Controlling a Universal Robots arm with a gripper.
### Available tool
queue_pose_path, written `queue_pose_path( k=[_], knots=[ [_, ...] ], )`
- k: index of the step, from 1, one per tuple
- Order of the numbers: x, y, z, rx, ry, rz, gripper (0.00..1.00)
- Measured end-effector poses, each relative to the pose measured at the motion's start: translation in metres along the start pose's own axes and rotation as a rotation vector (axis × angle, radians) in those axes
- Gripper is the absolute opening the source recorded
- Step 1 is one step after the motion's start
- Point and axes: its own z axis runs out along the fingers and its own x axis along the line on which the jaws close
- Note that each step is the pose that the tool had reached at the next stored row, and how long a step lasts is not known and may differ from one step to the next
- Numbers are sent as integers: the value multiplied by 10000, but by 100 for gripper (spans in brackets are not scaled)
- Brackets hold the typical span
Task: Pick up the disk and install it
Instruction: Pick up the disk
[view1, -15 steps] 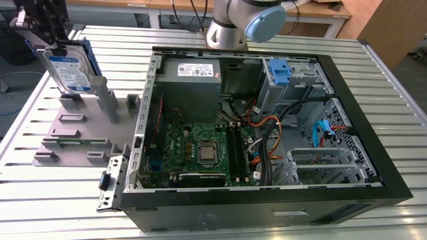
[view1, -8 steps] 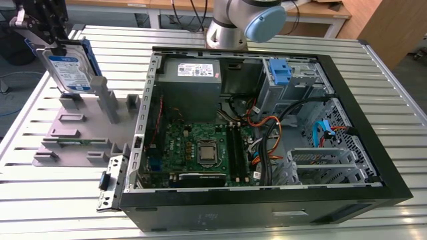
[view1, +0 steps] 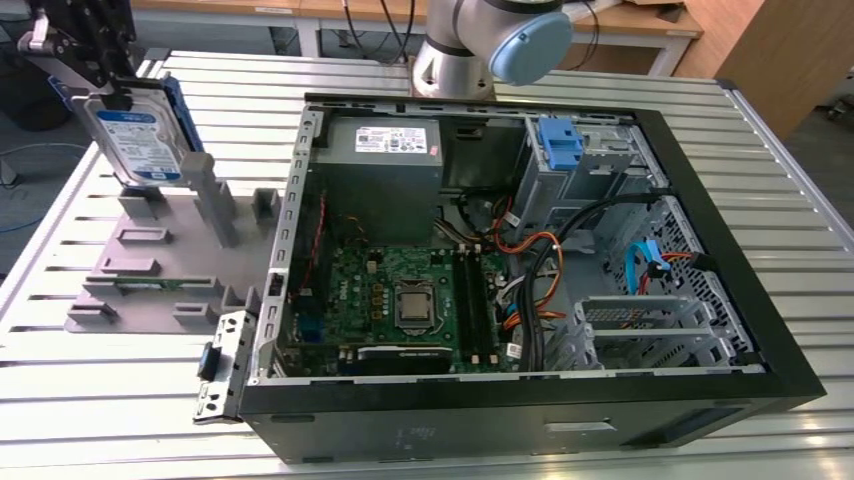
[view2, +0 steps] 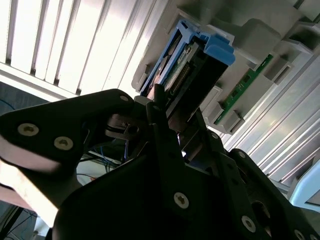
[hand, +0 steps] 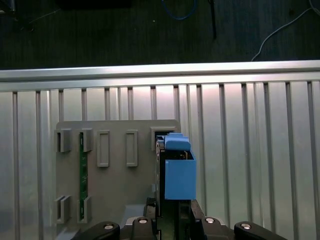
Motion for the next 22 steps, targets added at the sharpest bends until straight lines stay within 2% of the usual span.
queue_pose_path(
  k=[22],
  knots=[
    [-1, 1, -42, 0, 0, 0, 35]
  ],
)
